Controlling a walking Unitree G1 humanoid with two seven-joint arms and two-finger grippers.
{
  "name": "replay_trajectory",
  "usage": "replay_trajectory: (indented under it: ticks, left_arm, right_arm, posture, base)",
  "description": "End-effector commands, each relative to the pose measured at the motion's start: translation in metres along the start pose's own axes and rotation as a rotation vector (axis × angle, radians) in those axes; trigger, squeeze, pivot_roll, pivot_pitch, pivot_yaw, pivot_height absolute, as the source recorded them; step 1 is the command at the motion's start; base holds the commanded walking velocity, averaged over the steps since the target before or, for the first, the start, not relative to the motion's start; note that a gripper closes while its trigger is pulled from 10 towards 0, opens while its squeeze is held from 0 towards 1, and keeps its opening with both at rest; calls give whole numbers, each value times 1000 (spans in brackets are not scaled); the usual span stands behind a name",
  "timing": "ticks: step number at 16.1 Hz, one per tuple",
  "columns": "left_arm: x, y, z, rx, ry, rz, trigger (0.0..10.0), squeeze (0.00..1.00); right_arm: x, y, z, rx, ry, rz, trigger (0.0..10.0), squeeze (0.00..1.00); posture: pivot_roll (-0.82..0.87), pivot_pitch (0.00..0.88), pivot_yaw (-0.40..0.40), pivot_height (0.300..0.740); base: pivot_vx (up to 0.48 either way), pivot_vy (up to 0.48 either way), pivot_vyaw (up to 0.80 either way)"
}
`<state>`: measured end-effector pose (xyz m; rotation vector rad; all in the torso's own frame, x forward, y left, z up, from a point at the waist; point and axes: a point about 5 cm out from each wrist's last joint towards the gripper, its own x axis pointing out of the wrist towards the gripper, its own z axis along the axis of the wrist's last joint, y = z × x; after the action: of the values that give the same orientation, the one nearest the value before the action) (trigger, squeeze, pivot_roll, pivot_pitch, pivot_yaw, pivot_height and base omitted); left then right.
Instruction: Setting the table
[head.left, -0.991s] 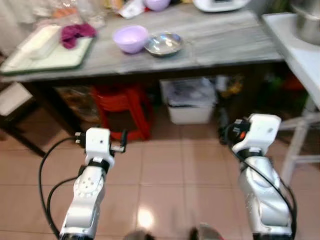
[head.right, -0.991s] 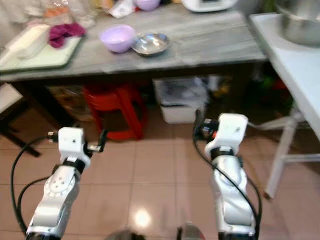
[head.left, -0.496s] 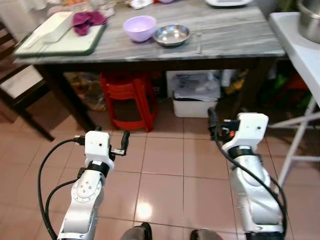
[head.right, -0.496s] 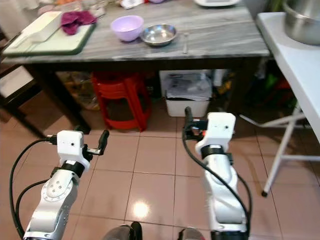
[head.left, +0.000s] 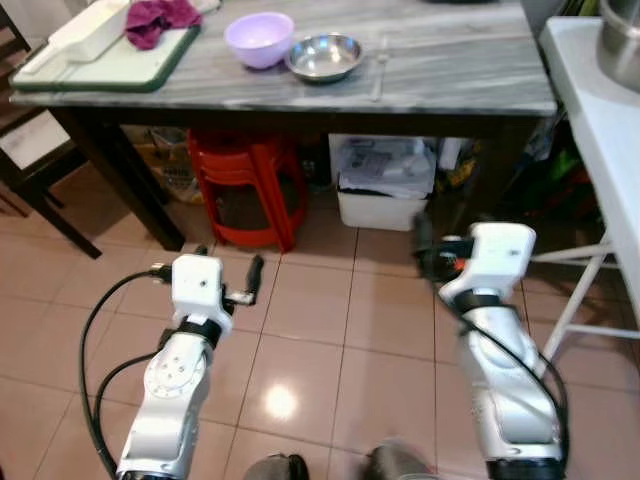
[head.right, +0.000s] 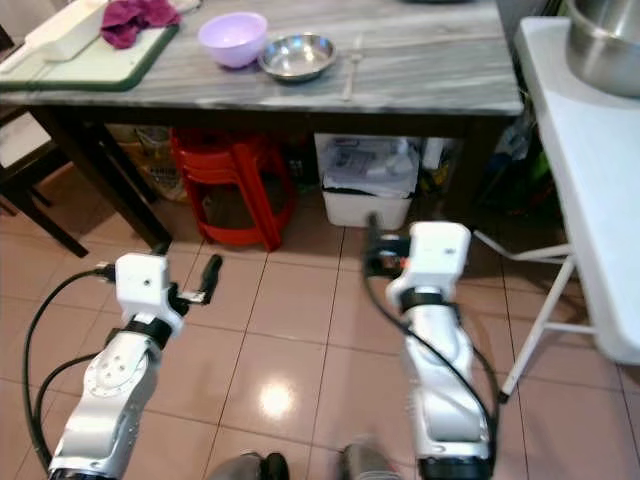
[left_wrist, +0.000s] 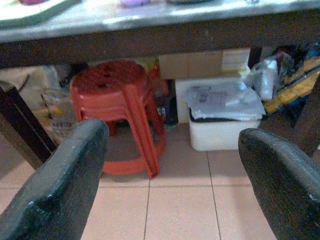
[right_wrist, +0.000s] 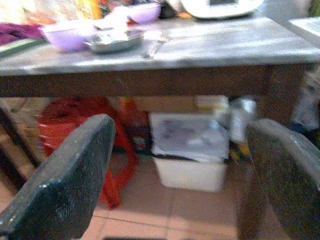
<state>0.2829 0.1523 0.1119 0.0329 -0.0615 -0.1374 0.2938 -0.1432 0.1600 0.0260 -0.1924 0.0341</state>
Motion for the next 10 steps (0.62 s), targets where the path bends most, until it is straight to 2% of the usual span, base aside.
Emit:
replay_trajectory:
  ticks: [1, 9, 10]
  left_arm:
    - [-2, -1, -2, -9, 12, -10, 10000, 0]
    - [-2, -1, -3, -10, 11, -9, 10000, 0]
    - [-2, -1, -3, -11, 9, -9, 10000, 0]
  right_arm:
    - [-2, -3, -3, -1, 12, -13, 10000, 0]
    - [2, -4, -2, 10, 7, -19, 10000, 0]
    - [3, -4, -2, 18, 8, -19, 10000, 0]
  posture:
    - [-85, 195, 112, 740]
    - [-81, 190, 102, 740]
    - [-83, 191, 99, 740]
  base:
    - [0, -480, 0]
    - [0, -480, 0]
    - [0, -480, -400]
